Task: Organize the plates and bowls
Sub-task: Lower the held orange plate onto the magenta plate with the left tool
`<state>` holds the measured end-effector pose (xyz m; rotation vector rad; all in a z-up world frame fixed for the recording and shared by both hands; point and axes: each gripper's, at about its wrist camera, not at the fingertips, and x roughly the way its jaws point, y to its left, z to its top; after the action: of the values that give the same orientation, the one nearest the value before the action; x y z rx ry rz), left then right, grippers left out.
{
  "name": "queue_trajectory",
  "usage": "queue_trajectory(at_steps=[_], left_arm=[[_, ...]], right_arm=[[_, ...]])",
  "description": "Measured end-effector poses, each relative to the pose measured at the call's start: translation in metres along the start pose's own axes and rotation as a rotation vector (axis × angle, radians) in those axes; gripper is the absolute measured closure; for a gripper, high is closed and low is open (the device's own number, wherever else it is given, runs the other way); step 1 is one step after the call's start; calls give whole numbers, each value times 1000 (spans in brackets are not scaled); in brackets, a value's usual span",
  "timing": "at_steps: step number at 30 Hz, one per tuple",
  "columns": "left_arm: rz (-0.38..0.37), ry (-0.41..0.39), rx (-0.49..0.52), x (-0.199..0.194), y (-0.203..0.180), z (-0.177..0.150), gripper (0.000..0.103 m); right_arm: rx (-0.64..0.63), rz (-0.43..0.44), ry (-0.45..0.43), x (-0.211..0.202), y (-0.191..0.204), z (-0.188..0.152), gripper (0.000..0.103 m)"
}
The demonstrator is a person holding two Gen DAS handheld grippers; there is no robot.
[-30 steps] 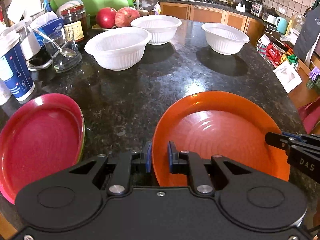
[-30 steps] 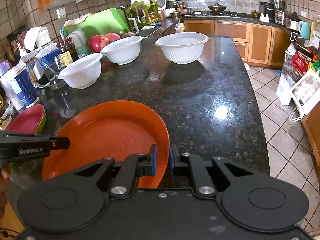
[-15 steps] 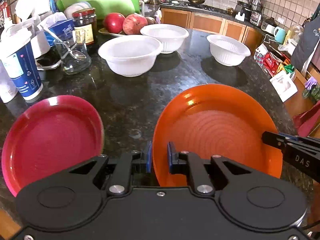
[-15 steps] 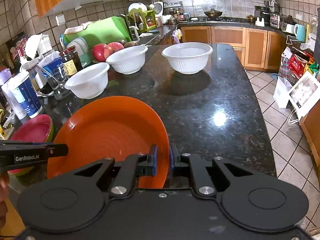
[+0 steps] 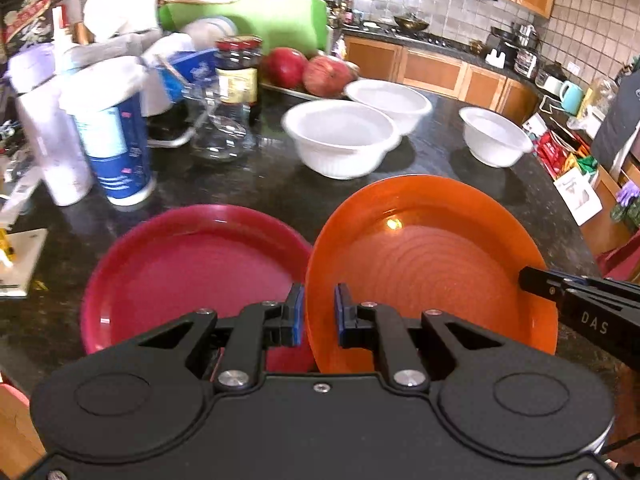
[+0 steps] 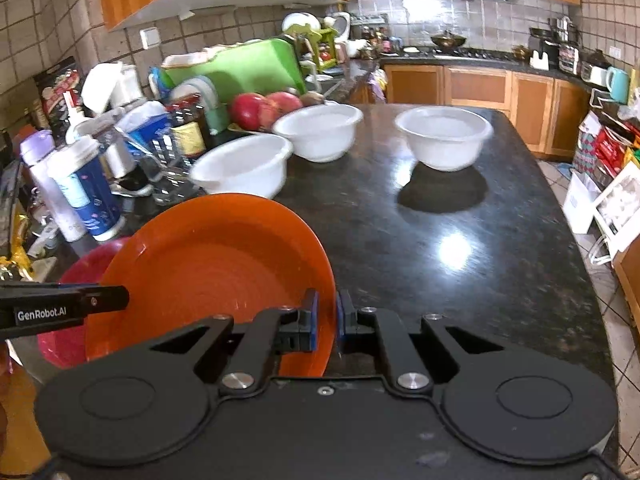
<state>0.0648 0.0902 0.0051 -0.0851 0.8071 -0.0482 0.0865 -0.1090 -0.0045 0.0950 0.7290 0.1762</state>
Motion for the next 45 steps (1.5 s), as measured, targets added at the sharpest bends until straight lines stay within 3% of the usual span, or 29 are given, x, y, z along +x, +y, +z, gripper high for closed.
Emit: queue_trajectory(at_steps=[13, 20, 34, 45], left_arm=[[100, -34, -34, -20, 89, 5, 83], [99, -8, -33, -10, 125, 3, 83], [4, 27, 41, 17, 146, 6, 83], [-19, 32, 89, 23, 148, 8, 83]], right_arm=[[-51, 93, -10, 17, 104, 14, 92], [-50, 66, 30, 38, 140, 8, 92], [16, -59, 43, 52, 155, -5, 92], [33, -79, 50, 54, 156, -4, 89]])
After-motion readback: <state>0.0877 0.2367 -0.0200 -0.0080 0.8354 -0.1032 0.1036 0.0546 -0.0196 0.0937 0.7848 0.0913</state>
